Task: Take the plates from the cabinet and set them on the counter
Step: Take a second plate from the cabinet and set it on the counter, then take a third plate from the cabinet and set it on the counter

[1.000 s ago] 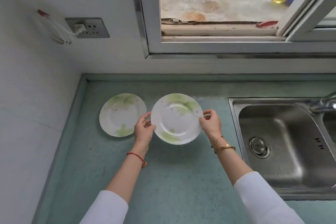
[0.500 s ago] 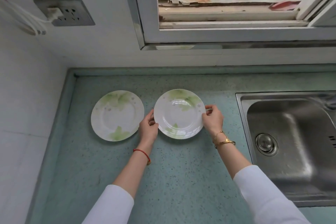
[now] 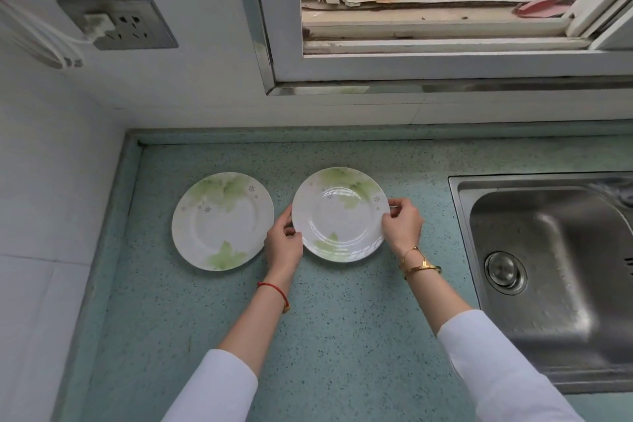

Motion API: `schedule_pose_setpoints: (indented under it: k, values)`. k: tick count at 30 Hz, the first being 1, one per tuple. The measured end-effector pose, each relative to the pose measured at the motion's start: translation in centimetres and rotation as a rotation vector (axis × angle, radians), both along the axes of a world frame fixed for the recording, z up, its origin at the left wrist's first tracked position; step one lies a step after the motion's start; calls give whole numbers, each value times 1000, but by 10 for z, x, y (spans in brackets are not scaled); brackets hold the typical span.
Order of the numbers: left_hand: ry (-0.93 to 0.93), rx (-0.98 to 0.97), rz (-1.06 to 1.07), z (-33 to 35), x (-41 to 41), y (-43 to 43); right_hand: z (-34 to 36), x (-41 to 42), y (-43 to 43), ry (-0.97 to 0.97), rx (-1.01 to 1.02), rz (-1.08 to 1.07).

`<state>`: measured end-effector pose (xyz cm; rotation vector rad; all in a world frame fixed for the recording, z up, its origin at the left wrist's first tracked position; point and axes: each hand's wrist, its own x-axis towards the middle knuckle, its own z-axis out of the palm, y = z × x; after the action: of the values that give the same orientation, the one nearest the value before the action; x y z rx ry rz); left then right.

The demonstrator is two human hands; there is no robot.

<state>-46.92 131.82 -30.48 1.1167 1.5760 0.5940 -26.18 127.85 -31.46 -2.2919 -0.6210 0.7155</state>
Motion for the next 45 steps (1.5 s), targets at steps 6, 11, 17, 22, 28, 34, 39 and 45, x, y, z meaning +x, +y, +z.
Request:
schedule_pose_setpoints:
  k: [6,11,17,22,28,34,39,45]
  values:
    - [-36,-4,2,3,2,-3,4,-1,-3,19,4,-5]
    - [-86,-30,-20,7,3,-4,10,-4,-12,63,46,-26]
    - [-146,-104,3,19,-9,-15,25,-9,-36,81,82,-52]
    - [-114,-61,10,46,-27,-34,55,-25,-60,118,160,-63]
    - [-178,38,-17,84,-57,-70,96,-66,-90,308,276,-31]
    - [-233,85,-19,117,-96,-118,128,-107,-126,449,376,57]
    - [-254,138,65,143,-126,-168,150,-132,-155,531,392,191]
    - [-272,226,253,169,-144,-243,167,-150,-192,615,398,416]
